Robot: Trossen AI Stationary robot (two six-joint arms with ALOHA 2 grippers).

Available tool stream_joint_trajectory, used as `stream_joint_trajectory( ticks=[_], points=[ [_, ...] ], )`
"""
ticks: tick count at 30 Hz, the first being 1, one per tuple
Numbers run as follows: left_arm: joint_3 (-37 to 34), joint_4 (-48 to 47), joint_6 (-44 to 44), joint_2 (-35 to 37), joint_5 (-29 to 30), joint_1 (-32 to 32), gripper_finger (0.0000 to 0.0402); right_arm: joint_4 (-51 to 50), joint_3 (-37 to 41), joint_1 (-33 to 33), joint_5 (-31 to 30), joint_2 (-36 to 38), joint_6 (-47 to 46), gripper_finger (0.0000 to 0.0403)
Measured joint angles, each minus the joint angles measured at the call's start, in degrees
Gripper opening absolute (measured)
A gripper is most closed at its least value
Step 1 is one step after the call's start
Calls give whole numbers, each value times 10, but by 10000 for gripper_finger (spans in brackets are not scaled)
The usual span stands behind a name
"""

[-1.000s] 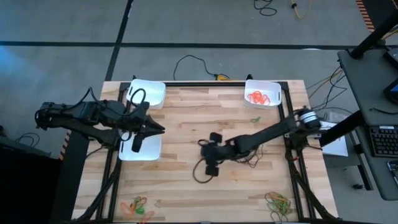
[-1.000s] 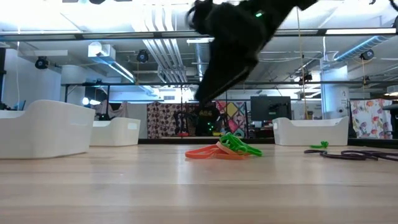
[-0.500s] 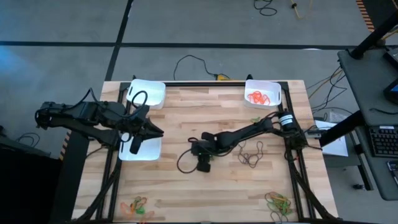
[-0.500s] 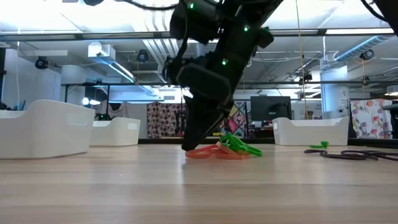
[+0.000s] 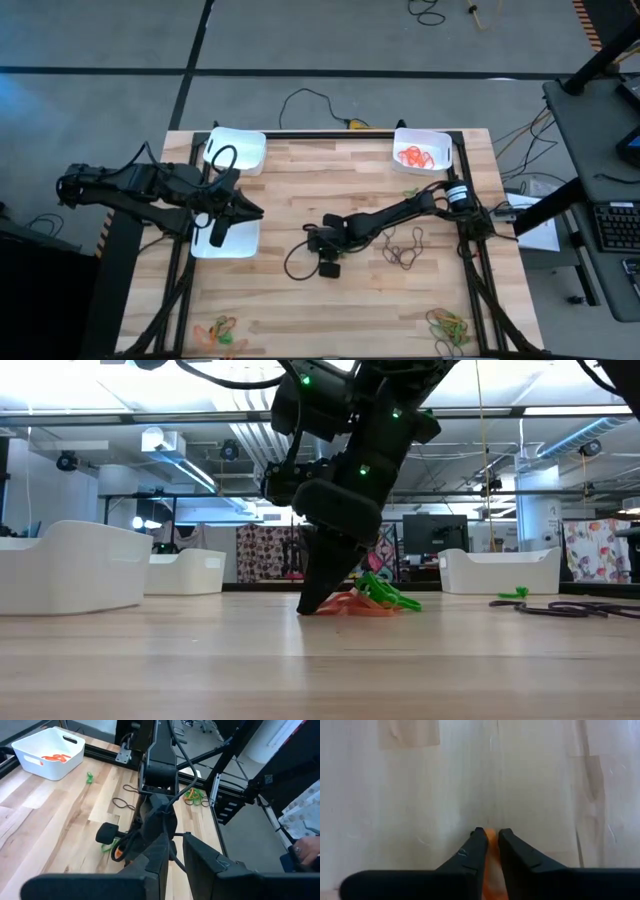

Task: Sort rubber bands into baskets
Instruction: Put the orange rubber band into the top right white bin

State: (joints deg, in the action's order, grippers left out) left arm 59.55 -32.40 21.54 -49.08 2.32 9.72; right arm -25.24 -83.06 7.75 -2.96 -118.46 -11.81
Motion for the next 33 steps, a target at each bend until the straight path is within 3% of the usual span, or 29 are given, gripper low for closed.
stream_joint_trajectory(
  ticks=[3, 11, 18, 27, 33],
  points=[
    [0, 0, 0, 0, 1, 0, 42, -2, 1, -1, 0, 8, -1, 14],
    [0, 1, 0, 0, 2, 0, 42, -12, 4, -15, -3, 83, -52, 9],
    [0, 4, 0, 0, 2, 0, 42, -111, 5, -64, -92, 206, -47, 9],
    [0, 9, 1, -4, 45, 0, 42, -299, 70, -236, -265, 376, -87, 9],
    [0, 28, 3, -5, 78, 0, 42, -321, 182, -420, -273, 447, -116, 9]
  ],
)
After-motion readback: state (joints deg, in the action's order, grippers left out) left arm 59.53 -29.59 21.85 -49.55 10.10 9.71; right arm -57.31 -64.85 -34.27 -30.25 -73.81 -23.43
